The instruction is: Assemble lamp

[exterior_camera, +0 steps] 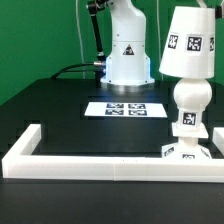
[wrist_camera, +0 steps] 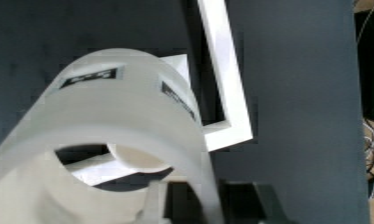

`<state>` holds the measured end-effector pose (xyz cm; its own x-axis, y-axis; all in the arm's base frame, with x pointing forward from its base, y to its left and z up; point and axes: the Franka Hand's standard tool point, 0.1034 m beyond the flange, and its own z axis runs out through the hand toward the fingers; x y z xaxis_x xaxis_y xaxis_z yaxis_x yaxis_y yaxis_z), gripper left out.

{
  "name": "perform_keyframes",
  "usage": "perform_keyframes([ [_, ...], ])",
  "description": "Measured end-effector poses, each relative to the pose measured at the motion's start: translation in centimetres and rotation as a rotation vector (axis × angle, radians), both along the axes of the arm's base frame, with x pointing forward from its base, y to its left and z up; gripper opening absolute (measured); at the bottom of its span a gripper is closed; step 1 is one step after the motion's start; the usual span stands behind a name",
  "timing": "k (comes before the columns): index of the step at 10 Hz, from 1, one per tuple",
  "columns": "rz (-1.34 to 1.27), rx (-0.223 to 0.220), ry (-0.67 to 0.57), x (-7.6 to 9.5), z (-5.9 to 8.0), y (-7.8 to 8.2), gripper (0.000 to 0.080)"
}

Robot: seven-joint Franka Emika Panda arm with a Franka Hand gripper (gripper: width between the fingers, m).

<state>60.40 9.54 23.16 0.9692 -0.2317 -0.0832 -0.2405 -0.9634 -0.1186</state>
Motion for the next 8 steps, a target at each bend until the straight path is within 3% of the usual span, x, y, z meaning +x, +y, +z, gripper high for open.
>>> perform_keyframes([
  [3, -0.005, -0.014, -0.012, 1.4, -1.9, 0.0, 0.0047],
  [8, 0.003, -0.030, -0.024, 1.8, -5.0, 0.5, 0.0047],
])
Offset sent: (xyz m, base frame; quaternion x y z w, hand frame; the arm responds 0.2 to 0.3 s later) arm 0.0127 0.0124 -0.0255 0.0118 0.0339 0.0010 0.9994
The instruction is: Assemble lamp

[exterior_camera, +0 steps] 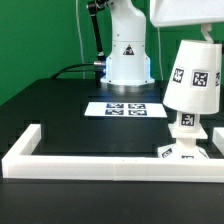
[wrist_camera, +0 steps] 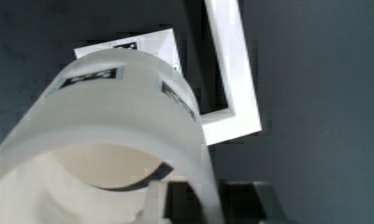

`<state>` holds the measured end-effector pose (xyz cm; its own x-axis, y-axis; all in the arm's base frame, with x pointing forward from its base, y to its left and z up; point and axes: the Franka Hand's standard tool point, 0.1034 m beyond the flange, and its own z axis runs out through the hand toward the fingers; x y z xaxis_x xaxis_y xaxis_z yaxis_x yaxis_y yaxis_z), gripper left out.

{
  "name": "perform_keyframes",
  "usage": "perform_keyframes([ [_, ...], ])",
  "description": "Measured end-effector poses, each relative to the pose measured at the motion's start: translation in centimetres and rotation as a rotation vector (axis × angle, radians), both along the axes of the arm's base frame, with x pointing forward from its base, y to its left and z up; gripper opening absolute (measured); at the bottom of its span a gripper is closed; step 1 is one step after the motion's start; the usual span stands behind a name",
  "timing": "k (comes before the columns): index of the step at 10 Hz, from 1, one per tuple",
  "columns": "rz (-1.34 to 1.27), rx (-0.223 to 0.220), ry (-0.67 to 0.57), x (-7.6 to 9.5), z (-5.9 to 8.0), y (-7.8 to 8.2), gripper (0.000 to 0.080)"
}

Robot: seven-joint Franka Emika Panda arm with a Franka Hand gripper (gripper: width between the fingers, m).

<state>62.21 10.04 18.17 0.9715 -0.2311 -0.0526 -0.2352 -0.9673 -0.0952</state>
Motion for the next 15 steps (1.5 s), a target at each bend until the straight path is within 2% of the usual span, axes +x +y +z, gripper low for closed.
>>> perform_keyframes([
  [3, -0.006, -0.010, 0.004, -0.6, -1.9, -0.2, 0.0047],
  [7, -0.008, -0.011, 0.005, -0.7, -1.9, -0.4, 0.0050],
  [8, -0.009, -0.010, 0.003, -0.6, -1.8, -0.5, 0.0315],
  [9, -0.010, -0.010, 0.002, -0.6, -1.7, -0.5, 0.0315],
  [10, -0.010, -0.009, 0.000, -0.6, -1.5, -0.5, 0.0496],
  [11, -0.013, -0.008, -0.002, -0.6, -1.2, -0.7, 0.0496],
  [12, -0.026, -0.005, -0.005, -0.8, -0.6, -0.6, 0.0645],
  [13, -0.049, 0.000, -0.003, -1.6, 0.2, -0.5, 0.0691],
  [15, -0.133, -0.009, 0.002, -2.9, 1.7, 0.8, 0.0697],
])
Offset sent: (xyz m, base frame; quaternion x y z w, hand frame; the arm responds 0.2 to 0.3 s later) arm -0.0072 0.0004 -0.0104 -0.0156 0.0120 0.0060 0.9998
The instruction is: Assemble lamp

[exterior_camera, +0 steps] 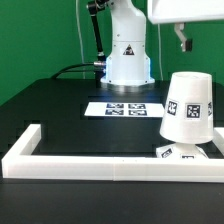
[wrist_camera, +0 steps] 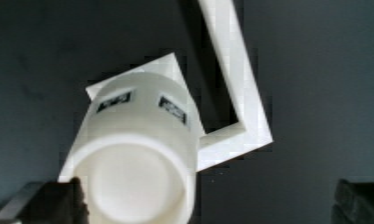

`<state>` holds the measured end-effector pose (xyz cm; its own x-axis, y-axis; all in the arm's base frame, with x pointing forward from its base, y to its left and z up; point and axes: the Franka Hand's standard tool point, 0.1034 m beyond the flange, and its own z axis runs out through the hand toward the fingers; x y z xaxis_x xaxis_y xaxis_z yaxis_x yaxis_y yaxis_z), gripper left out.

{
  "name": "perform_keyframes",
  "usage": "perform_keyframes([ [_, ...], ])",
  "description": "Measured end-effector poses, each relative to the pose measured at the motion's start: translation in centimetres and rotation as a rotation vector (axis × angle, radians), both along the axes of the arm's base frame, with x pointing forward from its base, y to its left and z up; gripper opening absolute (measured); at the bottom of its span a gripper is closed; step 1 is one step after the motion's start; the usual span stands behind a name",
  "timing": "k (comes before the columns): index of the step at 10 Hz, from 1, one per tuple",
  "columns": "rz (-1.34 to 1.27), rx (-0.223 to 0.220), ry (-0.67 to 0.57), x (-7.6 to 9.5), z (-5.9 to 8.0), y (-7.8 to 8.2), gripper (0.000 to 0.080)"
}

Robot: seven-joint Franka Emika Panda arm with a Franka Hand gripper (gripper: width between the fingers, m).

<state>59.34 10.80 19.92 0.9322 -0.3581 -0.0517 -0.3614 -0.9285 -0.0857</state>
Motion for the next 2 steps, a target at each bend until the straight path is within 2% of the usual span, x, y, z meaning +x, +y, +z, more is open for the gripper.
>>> perform_keyframes([
  [1, 0.003, -0.014, -0.005, -0.07, 0.30, 0.59, 0.0699],
  [2, 0.004, -0.012, -0.003, -0.05, 0.05, 0.37, 0.0699],
])
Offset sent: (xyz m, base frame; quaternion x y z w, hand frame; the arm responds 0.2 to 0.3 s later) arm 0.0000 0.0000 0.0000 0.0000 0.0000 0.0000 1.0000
